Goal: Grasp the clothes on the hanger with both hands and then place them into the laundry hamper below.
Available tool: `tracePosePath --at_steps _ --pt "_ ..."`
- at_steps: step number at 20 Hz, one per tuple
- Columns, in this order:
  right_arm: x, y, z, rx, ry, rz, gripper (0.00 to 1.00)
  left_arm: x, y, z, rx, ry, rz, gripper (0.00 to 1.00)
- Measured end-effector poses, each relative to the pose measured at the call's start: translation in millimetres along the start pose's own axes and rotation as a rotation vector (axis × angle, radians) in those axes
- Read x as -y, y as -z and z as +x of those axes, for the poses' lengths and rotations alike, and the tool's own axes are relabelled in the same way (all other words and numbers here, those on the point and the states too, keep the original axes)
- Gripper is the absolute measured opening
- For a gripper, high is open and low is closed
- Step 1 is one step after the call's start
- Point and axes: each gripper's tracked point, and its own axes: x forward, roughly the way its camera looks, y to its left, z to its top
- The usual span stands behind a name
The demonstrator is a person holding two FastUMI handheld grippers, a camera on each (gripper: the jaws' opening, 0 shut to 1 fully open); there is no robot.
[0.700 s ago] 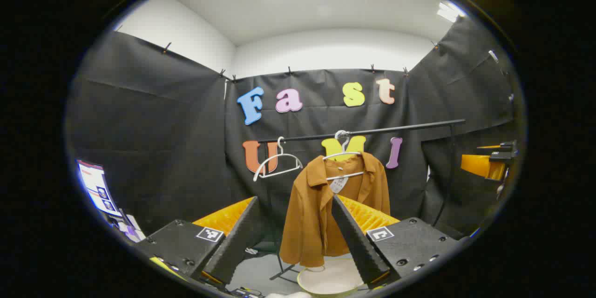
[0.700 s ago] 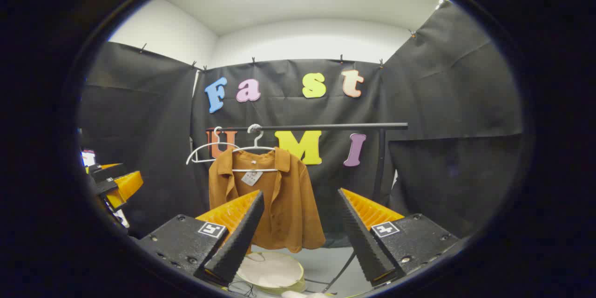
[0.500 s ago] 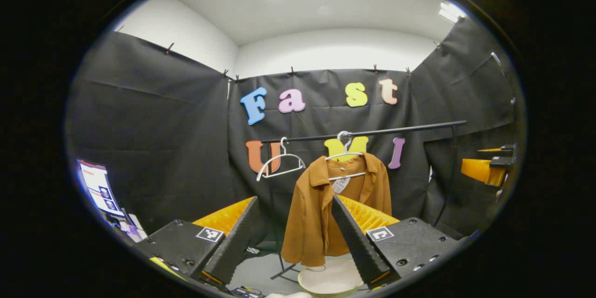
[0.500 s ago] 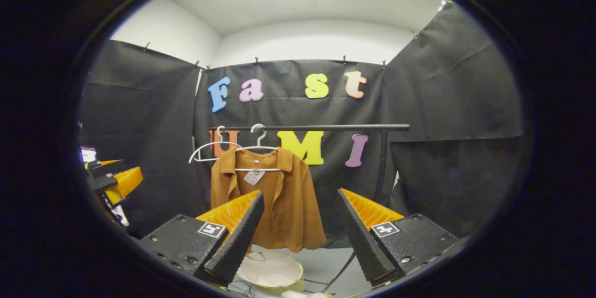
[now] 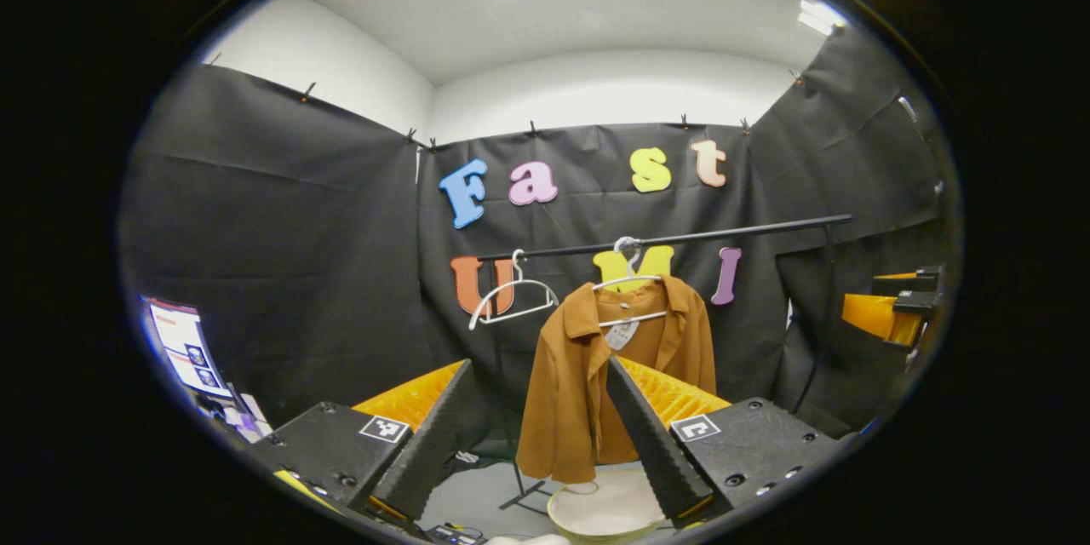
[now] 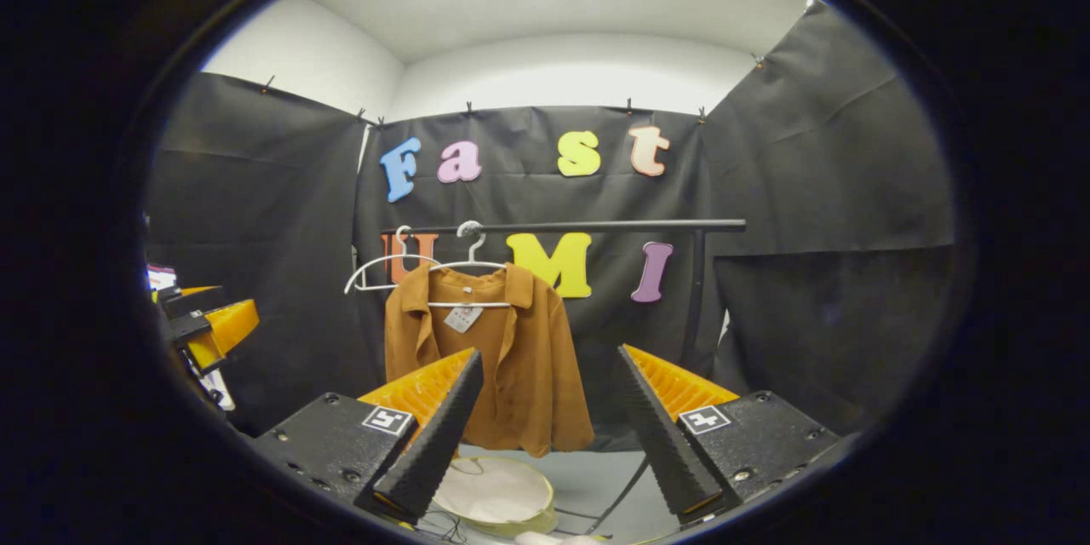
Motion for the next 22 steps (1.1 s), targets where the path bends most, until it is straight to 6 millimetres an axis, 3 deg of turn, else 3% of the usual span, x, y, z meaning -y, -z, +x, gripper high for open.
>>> tracePosePath --at_steps 4,9,12,16,22 --pt "6.5 11.1 12.7 -0.024 0.005 0.000 0.99 8.8 8.0 8.6 -0.005 0.006 0.008 1.00" --pt "10.3 35.9 55.4 -0.071 -0.020 -0.014 0.99 32.1 30.0 38.6 -0.030 0.032 0.005 1.00" --pt "9.2 47.3 96.7 -0.088 -0.064 -0.016 0.99 49.1 37.7 69.7 -0.026 0.046 0.025 1.00" --pt "16.3 60.1 160.9 -0.108 -0.112 -0.017 0.99 80.0 47.7 127.4 -0.017 0.092 0.023 0.98" --pt "9.8 77.1 262.8 -0.130 -0.184 0.005 0.99 89.9 75.8 211.8 -0.036 0.051 0.022 0.98"
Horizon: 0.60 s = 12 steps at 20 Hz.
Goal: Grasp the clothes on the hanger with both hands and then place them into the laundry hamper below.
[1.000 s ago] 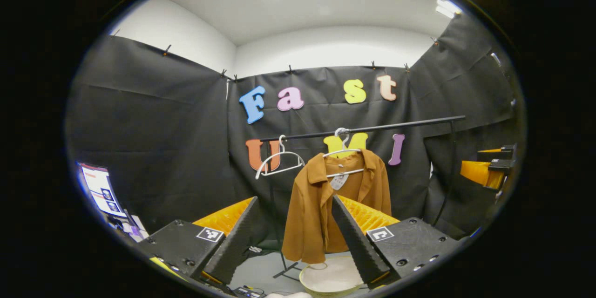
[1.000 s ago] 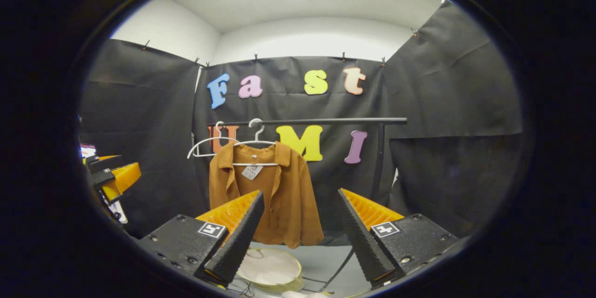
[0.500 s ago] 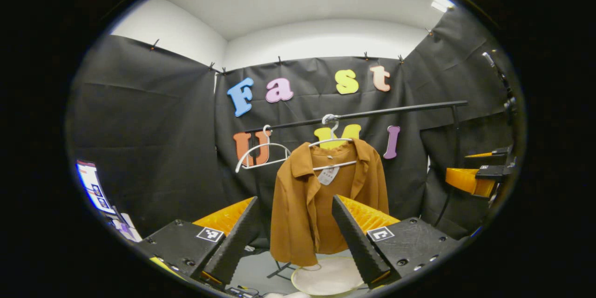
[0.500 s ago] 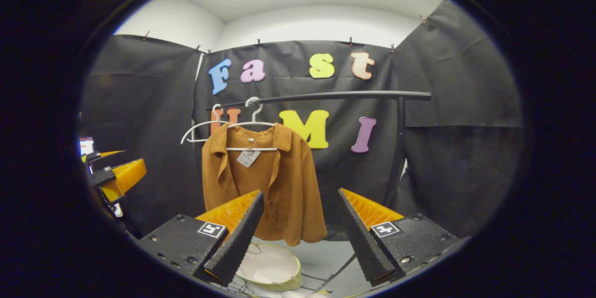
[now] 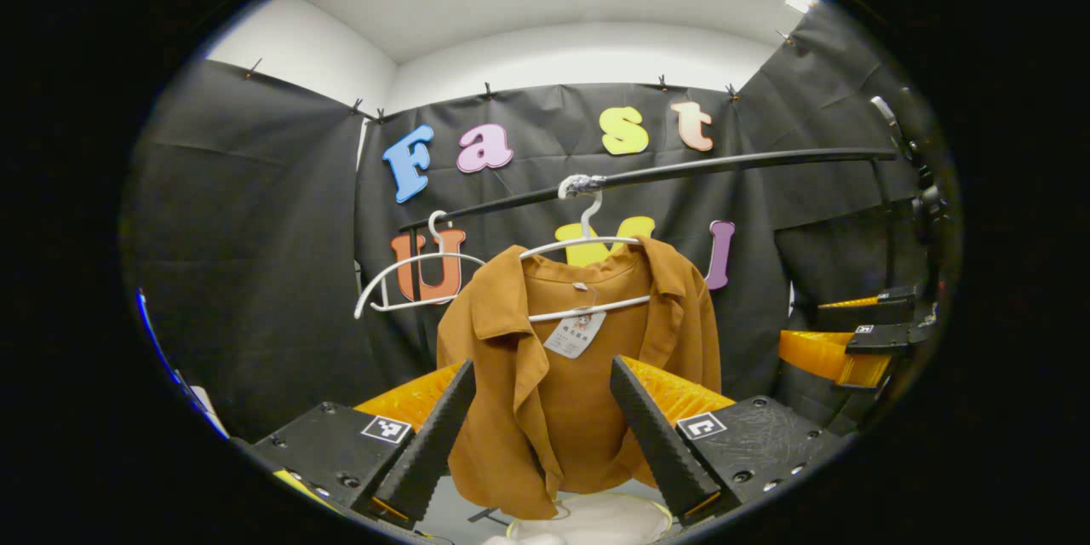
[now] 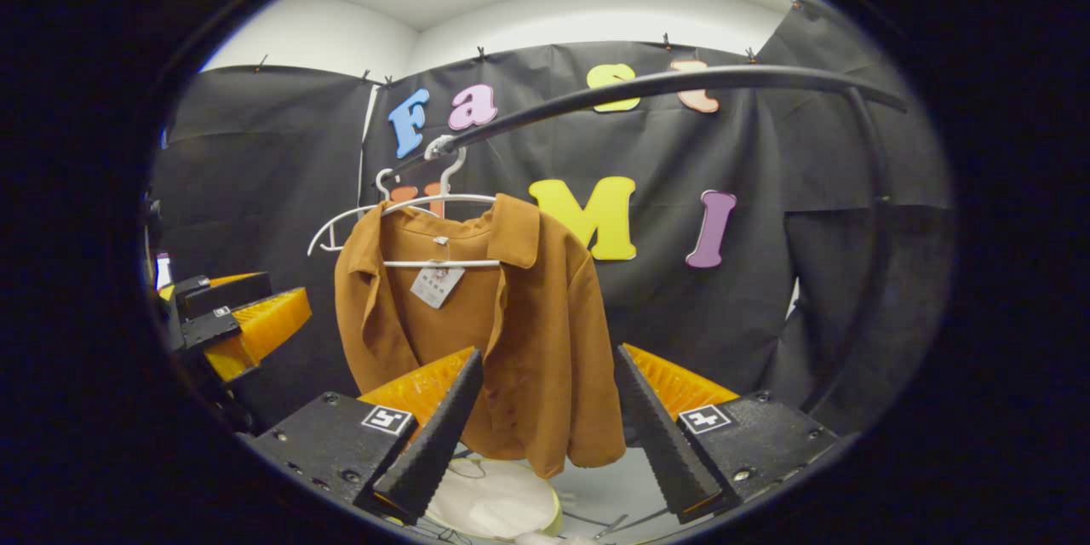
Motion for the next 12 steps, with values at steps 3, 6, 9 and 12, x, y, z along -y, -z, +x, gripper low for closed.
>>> tracePosePath --at_steps 3,6,9,12 --pt "-2.4 7.7 47.0 -0.019 -0.033 -0.011 0.99 -2.4 14.8 42.0 -0.013 -0.039 0.041 0.98" --pt "-9.8 8.8 88.8 -0.034 -0.065 -0.009 0.99 -8.5 30.7 76.1 -0.040 -0.071 0.048 0.98" --pt "-22.9 4.5 124.8 -0.040 -0.100 -0.020 0.99 -15.4 41.6 100.7 -0.055 -0.099 0.046 0.99" --pt "-36.1 4.0 159.4 -0.048 -0.118 -0.022 0.99 -21.1 50.8 122.4 -0.066 -0.127 0.038 0.99"
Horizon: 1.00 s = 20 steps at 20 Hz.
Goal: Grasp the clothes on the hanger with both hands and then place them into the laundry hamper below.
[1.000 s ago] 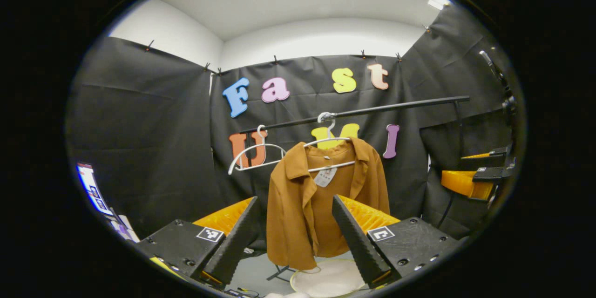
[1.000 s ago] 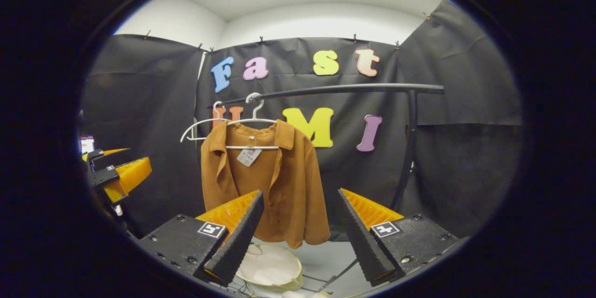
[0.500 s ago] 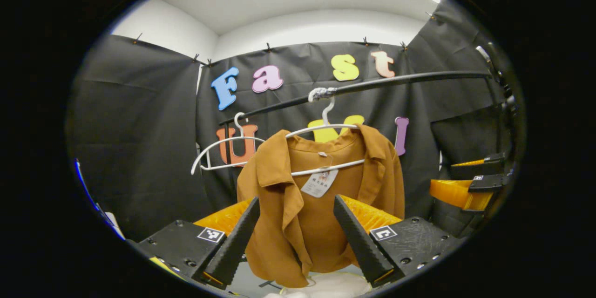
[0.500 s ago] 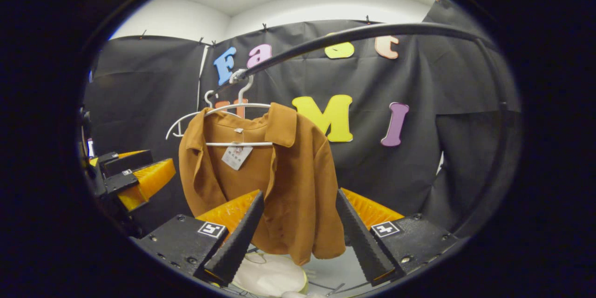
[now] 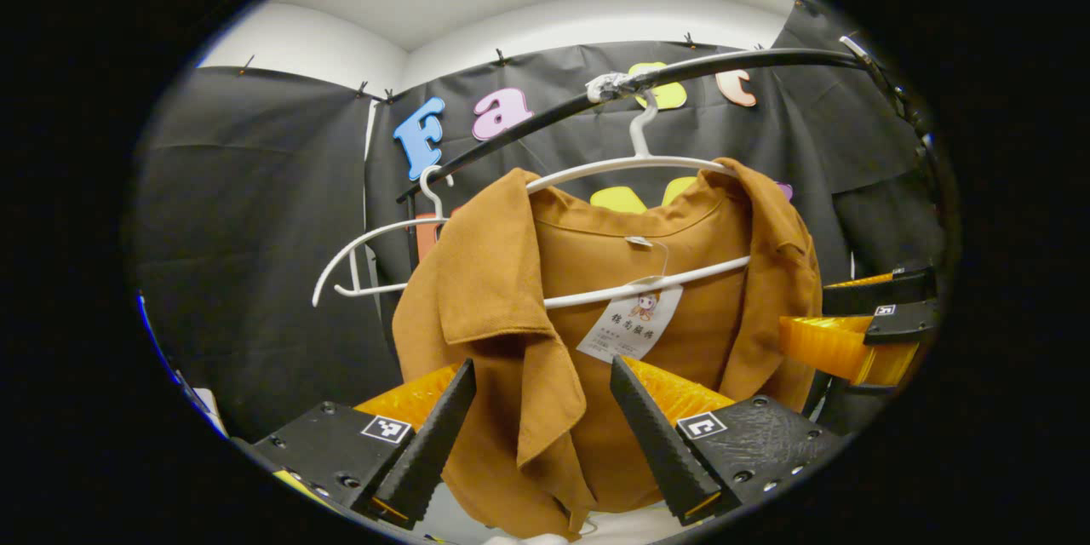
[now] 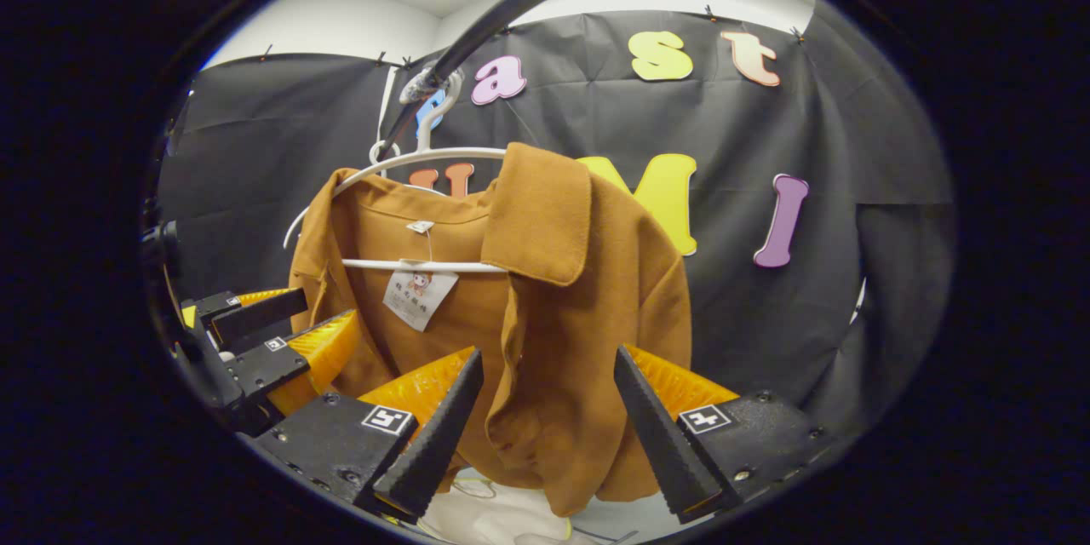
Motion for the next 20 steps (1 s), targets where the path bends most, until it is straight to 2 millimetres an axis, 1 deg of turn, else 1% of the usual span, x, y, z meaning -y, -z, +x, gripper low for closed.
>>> tracePosePath --at_steps 3,6,7,9,10,11,12,14,15,16,19,20 --pt "-6.4 -3.0 28.4 0.009 0.011 -0.015 0.99 -5.7 3.2 15.3 0.001 -0.050 0.008 0.99" --pt "-9.5 1.0 49.9 0.000 -0.001 0.005 0.99 -4.9 5.6 28.9 0.001 -0.074 -0.007 0.98" --pt "-8.1 1.9 53.5 -0.001 -0.009 0.015 0.93 -7.0 5.1 32.2 0.001 -0.081 -0.006 0.98" --pt "0.2 2.2 57.4 0.003 -0.031 0.008 0.78 -9.0 6.3 34.5 -0.002 -0.086 -0.002 0.98" --pt "2.5 0.3 57.9 0.010 -0.058 0.006 0.74 -9.0 6.1 35.1 -0.001 -0.083 -0.002 0.96" --pt "4.2 1.1 59.8 0.012 -0.087 0.009 0.66 -10.9 5.6 36.0 0.002 -0.085 -0.002 0.96" --pt "9.0 -0.1 59.1 0.008 -0.118 0.021 0.60 -12.1 7.0 35.8 0.001 -0.085 -0.004 0.90" --pt "20.6 1.7 65.5 -0.010 -0.156 0.064 0.41 -17.1 7.4 36.2 -0.002 -0.087 -0.012 0.77" --pt "25.1 2.1 66.4 -0.022 -0.173 0.092 0.29 -19.5 9.9 36.6 -0.013 -0.083 -0.020 0.70" --pt "27.6 2.3 67.4 -0.034 -0.195 0.125 0.26 -22.8 12.4 36.7 -0.025 -0.082 -0.031 0.63" --pt "28.8 1.4 64.2 -0.063 -0.309 0.234 0.09 -31.7 16.0 34.6 -0.051 -0.068 -0.076 0.43" --pt "33.1 -1.1 63.9 -0.064 -0.333 0.253 0.07 -36.5 17.2 33.6 -0.051 -0.075 -0.082 0.37"
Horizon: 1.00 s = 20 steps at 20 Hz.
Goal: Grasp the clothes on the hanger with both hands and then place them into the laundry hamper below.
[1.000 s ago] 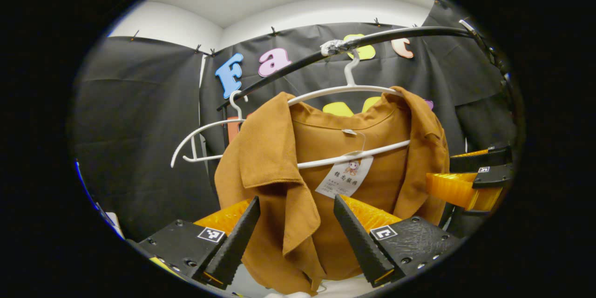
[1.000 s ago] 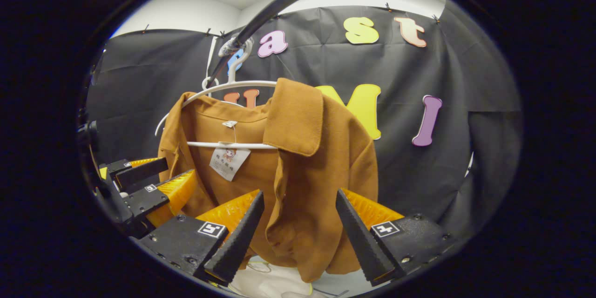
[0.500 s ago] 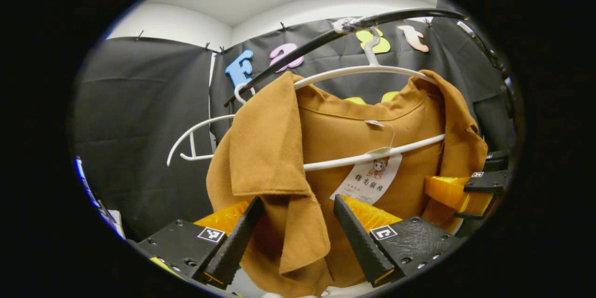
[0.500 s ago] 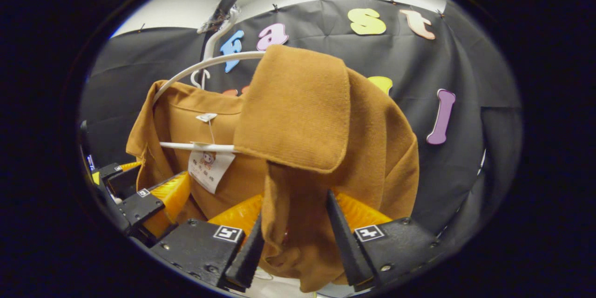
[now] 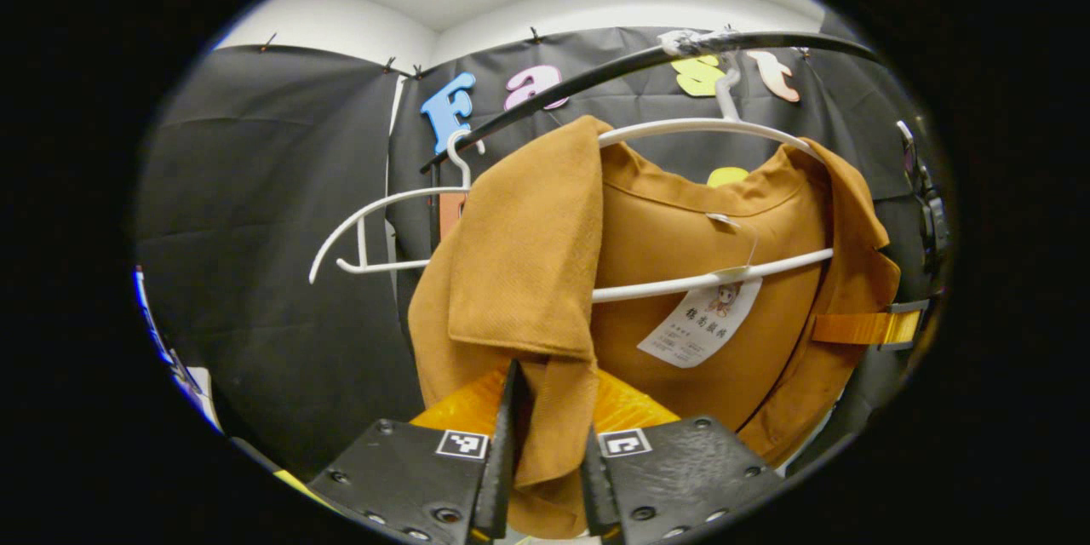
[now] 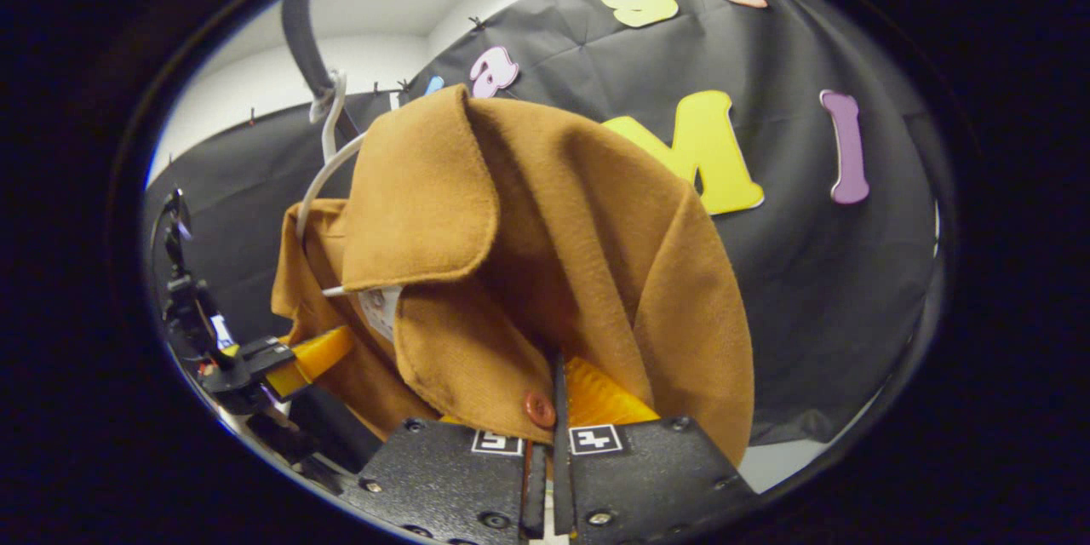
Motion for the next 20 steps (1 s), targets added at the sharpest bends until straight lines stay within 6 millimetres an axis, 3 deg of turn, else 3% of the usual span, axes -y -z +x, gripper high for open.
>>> tracePosePath --at_steps 1,2,5,6,7,8,11,13,17,19,20 --pt "-2.1 -1.0 -1.0 0.000 -0.037 0.023 0.05 -5.9 0.2 0.3 -0.002 -0.014 -0.002 0.30" --pt "-2.1 -3.2 -3.3 -0.007 -0.069 0.047 0.05 -4.3 0.7 0.3 -0.005 0.002 -0.005 0.16" --pt "-16.6 3.0 -9.5 -0.029 -0.181 0.100 0.04 -4.1 -0.3 -2.5 -0.003 0.037 -0.003 0.01" --pt "-26.1 4.5 -14.4 -0.036 -0.235 0.114 0.04 -0.6 -1.6 -3.6 0.002 0.058 -0.004 0.10" --pt "-34.9 7.3 -18.0 -0.049 -0.276 0.119 0.03 -3.2 -0.6 -6.6 -0.001 0.057 -0.004 0.09" --pt "-40.9 5.4 -20.4 -0.050 -0.319 0.129 0.04 -2.5 -1.4 -8.3 -0.003 0.072 -0.015 0.01" --pt "-51.3 -15.7 -29.4 -0.003 -0.424 0.269 0.04 -11.6 -8.2 -11.5 0.003 0.068 -0.058 0.05" --pt "-47.3 -24.9 -31.0 0.020 -0.434 0.323 0.04 -21.1 -17.2 -15.0 0.016 0.053 -0.090 0.01" --pt "-61.5 -43.7 -43.6 0.050 -0.535 0.314 0.04 -36.4 -44.7 -24.0 0.063 0.041 -0.096 0.01" --pt "-68.0 -55.7 -50.9 0.082 -0.584 0.333 0.04 -46.3 -63.5 -29.8 0.101 0.028 -0.086 0.05" --pt "-69.4 -63.1 -52.3 0.100 -0.598 0.350 0.04 -51.4 -72.6 -31.6 0.119 0.020 -0.086 0.00"
